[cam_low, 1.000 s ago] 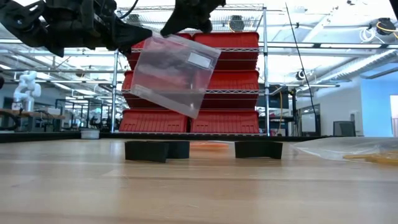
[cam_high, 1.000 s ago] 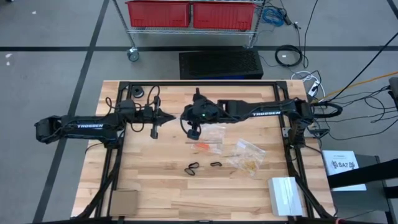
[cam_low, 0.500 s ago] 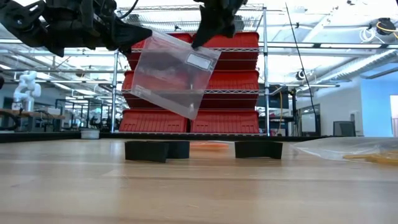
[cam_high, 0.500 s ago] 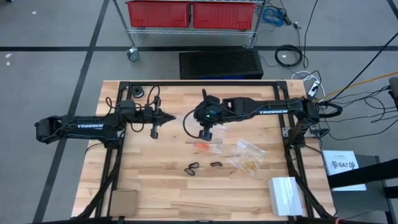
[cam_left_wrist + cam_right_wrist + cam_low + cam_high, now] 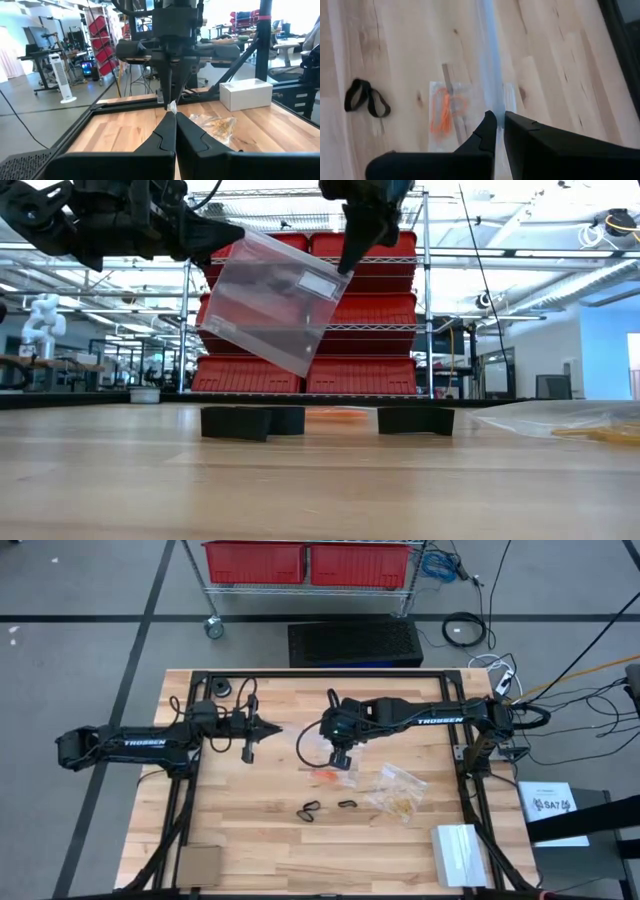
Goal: Sort rubber bands
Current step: Open the top left transparent zip lock bag
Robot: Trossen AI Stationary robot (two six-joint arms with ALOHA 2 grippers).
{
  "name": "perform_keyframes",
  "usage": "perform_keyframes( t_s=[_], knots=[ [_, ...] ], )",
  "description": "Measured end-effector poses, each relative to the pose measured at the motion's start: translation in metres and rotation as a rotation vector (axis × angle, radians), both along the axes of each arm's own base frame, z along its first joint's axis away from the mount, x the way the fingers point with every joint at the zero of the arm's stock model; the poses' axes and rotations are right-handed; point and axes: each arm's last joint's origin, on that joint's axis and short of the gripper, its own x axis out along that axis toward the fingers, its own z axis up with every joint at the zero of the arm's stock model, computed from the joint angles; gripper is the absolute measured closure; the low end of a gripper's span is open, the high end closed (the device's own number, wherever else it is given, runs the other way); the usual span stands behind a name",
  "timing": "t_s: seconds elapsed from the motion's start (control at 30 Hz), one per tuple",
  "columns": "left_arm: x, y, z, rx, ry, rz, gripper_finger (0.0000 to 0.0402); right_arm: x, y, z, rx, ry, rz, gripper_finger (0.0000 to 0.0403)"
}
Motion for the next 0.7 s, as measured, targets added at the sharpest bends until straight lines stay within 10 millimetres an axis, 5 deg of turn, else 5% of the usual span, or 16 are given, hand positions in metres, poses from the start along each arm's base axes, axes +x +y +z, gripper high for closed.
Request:
perform_keyframes(
  t_s=[0.3,0.57,0.7],
  knots=[
    [0.0,0.0,0.0,0.001,0.002,0.002,0.0402,-0.002,0.0,-0.001,0.008,0.019,-0.012,0.0378],
    [0.0,0.0,0.0,0.002,-0.002,0.003,0.0402,-0.006,0.0,-0.003,0.013,0.061,-0.021,0.0261],
    [0.0,0.0,0.0,0.001,-0.002,0.003,0.0402,-0.009,0.0,0.012,0.017,0.07,-0.029,0.0219]
  ],
)
